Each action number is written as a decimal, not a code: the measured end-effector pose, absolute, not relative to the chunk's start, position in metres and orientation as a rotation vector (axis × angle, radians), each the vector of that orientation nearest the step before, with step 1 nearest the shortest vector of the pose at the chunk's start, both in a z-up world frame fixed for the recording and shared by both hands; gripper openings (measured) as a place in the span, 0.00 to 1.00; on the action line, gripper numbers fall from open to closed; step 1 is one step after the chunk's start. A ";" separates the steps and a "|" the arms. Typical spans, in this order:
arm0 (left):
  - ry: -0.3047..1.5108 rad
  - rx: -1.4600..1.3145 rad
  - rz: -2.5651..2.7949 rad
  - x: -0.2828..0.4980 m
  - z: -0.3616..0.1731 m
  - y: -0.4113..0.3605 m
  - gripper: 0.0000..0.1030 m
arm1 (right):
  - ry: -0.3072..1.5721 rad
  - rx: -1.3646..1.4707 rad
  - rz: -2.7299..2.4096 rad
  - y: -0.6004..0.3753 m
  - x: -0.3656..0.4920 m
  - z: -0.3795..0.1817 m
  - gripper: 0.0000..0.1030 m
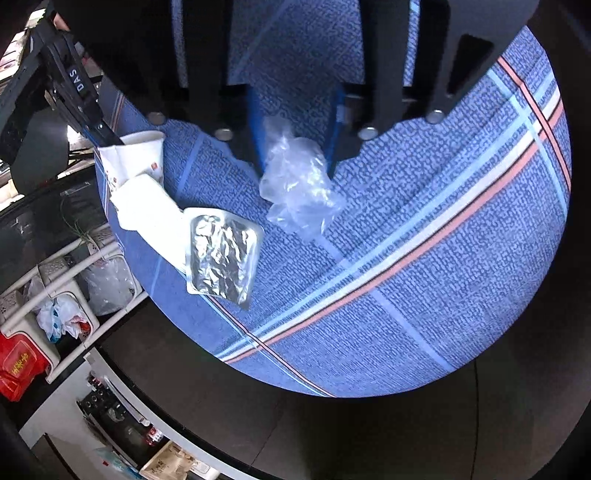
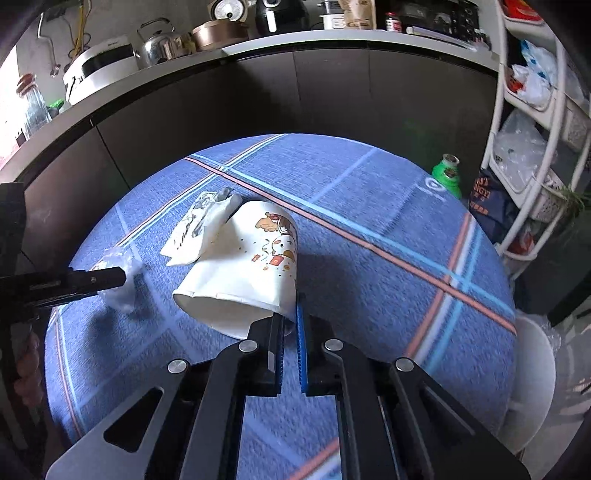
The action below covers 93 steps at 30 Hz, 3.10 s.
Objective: Collect trash
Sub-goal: 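Grasp the clear plastic bag with left tool while right tool grasps white paper cup, then carry plastic bag and paper cup to the bucket and release both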
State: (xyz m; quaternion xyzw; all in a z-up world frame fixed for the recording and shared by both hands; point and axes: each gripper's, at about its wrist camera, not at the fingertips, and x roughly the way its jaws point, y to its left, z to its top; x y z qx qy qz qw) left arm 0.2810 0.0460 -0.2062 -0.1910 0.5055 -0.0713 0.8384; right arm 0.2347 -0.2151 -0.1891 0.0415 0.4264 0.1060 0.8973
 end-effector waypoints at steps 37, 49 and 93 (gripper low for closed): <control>0.871 -0.065 -0.333 0.182 -0.087 -0.068 0.12 | 0.719 0.217 0.114 -0.300 0.133 -0.126 0.05; 0.879 -0.006 -0.456 0.178 -0.081 -0.138 0.12 | 0.701 0.307 0.003 -0.363 0.109 -0.139 0.05; 1.121 0.225 -0.765 0.229 -0.192 -0.376 0.65 | 0.841 0.455 -0.212 -0.497 0.113 -0.254 0.08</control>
